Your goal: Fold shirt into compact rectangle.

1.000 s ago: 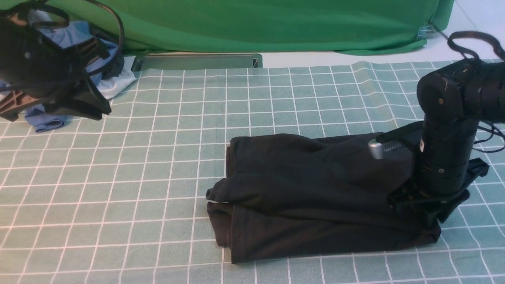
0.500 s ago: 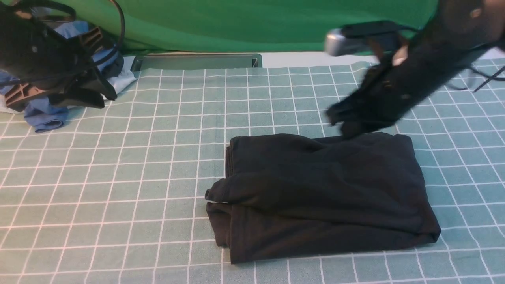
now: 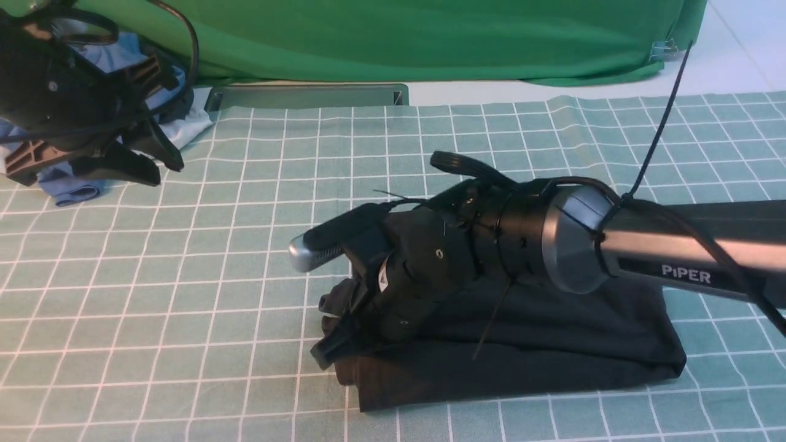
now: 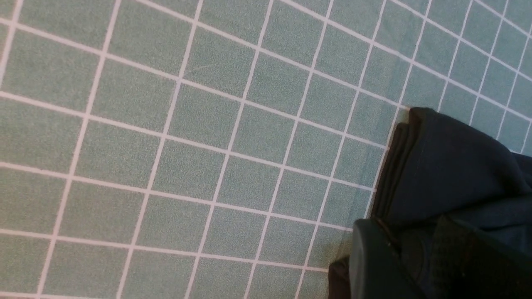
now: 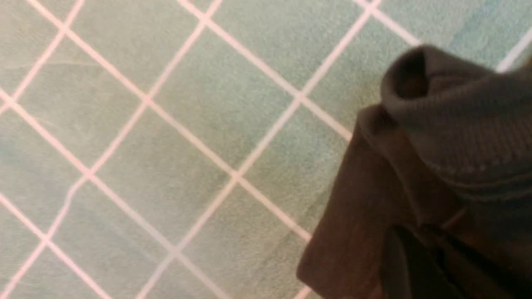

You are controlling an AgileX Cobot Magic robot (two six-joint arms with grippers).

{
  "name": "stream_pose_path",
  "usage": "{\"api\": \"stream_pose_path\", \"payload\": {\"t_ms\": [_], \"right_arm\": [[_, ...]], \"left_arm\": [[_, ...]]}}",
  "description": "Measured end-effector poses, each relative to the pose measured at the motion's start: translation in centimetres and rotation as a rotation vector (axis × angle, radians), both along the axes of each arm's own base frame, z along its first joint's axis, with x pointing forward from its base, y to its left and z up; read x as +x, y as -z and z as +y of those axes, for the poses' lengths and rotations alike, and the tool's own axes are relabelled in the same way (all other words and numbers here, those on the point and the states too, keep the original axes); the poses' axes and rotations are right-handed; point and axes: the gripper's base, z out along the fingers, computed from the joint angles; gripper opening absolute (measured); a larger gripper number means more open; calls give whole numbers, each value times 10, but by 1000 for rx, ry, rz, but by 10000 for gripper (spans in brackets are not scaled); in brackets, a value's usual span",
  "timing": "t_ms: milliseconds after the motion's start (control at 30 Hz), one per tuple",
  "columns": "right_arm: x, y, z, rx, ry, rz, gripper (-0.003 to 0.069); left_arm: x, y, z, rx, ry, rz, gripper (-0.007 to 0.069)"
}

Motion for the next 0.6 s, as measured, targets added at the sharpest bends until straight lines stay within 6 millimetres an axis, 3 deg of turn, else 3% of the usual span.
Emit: {"api": "stream_pose_path", "payload": {"t_ms": [133, 167, 233, 367, 433, 600], "right_arm": [[4, -34, -4, 26, -12, -32, 27], [6, -69, -12, 48, -30, -68, 24], [6, -104, -25, 63, -47, -100, 24], [-6, -184, -75, 76, -67, -173, 24], [-23, -220, -110, 55, -67, -214, 24], [-70, -270, -170, 24, -40, -382, 24]], "left_arm": [[0, 0, 0, 3, -1, -3, 184], [1, 0, 1, 15, -2, -10, 187], [2, 0, 2, 29, -4, -19, 193], [2, 1, 5, 66, -3, -25, 198], [2, 1, 6, 72, -2, -24, 198], [2, 1, 6, 69, -3, -25, 198]]}}
